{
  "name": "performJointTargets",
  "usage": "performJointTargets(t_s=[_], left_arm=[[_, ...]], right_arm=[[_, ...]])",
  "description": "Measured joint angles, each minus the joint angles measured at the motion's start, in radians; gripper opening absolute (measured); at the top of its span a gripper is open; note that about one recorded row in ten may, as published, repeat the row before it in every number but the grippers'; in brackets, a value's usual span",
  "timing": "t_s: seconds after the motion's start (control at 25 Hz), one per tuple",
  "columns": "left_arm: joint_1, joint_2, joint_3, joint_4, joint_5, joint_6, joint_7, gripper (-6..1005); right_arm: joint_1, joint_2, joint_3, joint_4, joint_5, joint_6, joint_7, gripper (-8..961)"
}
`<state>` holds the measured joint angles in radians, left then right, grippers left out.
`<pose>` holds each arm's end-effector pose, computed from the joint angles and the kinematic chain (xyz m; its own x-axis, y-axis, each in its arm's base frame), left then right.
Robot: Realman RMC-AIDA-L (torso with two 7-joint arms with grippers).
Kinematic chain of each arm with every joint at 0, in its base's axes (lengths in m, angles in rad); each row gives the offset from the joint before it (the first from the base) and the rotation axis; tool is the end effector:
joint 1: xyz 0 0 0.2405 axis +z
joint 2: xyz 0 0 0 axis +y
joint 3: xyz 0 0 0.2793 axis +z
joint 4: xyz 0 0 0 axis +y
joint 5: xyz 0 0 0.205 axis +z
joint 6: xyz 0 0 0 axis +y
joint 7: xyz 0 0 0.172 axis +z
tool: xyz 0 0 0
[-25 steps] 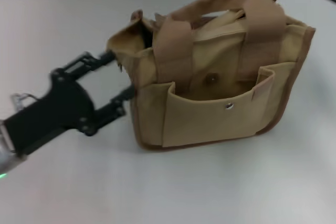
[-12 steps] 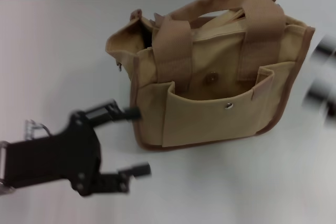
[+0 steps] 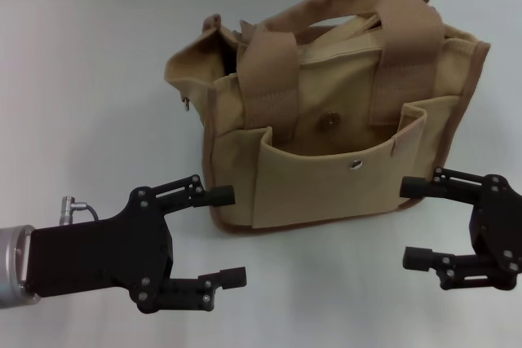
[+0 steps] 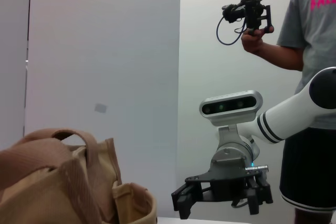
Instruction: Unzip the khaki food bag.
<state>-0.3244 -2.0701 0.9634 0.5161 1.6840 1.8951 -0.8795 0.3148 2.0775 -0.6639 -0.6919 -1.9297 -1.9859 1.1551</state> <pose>-0.2587 0.2349 -0.0478 0.6985 0.0317 0.7149 0.1022 -0.9932 -0.0558 0.2781 0.2411 -0.0120 0.7297 -0.2055 -0.6522 -0.2720 -0.9623 -0.0012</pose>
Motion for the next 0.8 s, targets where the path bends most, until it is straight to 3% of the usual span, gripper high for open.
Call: performJointTargets(t_s=[0.8], left_arm=[[0.01, -0.001, -0.009, -0.005, -0.004, 0.0, 0.011, 843]], right_arm=[[0.015, 0.001, 0.005, 0.026, 0.003, 0.038, -0.008, 847]])
